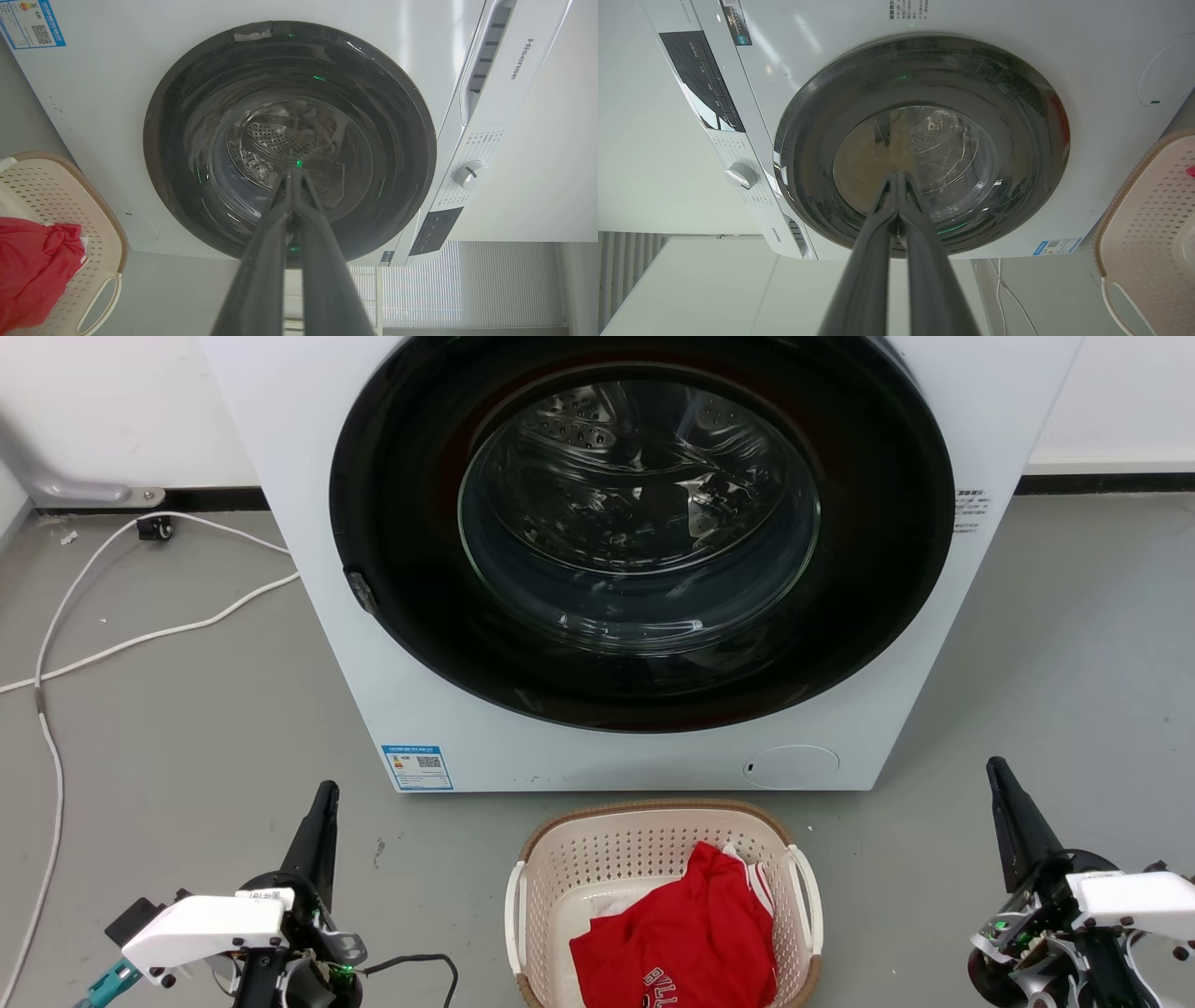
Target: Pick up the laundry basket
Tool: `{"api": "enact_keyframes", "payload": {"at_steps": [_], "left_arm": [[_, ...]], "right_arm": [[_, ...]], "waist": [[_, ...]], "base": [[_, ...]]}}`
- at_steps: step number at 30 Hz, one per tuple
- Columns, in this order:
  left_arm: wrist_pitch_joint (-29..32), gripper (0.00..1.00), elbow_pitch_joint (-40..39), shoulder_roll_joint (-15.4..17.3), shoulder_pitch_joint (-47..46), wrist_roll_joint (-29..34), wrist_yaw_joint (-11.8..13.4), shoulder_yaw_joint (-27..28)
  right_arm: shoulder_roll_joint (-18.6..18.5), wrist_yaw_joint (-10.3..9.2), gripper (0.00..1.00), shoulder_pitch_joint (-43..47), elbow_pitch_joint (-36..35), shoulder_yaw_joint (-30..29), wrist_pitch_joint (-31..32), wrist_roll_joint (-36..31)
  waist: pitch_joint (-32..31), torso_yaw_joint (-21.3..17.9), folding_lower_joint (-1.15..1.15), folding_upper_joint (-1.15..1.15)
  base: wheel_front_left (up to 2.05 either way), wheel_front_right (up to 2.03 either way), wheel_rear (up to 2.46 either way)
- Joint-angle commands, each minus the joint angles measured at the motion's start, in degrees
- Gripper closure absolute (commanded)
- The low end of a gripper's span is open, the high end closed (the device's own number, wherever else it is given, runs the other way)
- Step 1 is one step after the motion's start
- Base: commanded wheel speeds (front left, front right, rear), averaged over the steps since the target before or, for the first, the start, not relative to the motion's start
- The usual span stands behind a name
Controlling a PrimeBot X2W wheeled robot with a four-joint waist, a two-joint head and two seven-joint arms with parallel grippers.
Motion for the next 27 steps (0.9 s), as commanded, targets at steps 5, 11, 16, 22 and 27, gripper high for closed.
{"api": "enact_keyframes", "payload": {"at_steps": [5,11,16,22,27], "left_arm": [[0.14,1.0,0.1,-0.06,-0.58,0.22,-0.19,0.19],[0.22,1.0,0.1,-0.12,-0.58,0.3,-0.19,0.25],[0.25,1.0,0.1,-0.14,-0.59,0.35,-0.19,0.3],[0.32,1.0,0.11,-0.18,-0.6,0.43,-0.19,0.36],[0.38,1.0,0.1,-0.21,-0.6,0.49,-0.19,0.4]], "right_arm": [[0.25,0.02,1.0,-0.68,0.06,-0.11,0.3,-0.39],[0.27,0.02,1.0,-0.68,0.06,-0.13,0.22,-0.42],[0.28,0.02,1.0,-0.68,0.06,-0.15,0.24,-0.26],[0.29,0.02,1.0,-0.69,0.06,-0.17,0.27,-0.28],[0.3,0.02,1.0,-0.69,0.06,-0.19,0.29,-0.3]], "waist": [[0.0,0.0,0.0,0.0],[0.0,0.0,0.0,0.0],[0.0,0.0,0.0,0.0],[0.0,0.0,0.0,0.0],[0.0,0.0,0.0,0.0]], "base": [[0.0,0.0,0.0],[0.0,0.0,0.0],[0.0,0.0,0.0],[0.0,0.0,0.0],[0.0,0.0,0.0]]}}
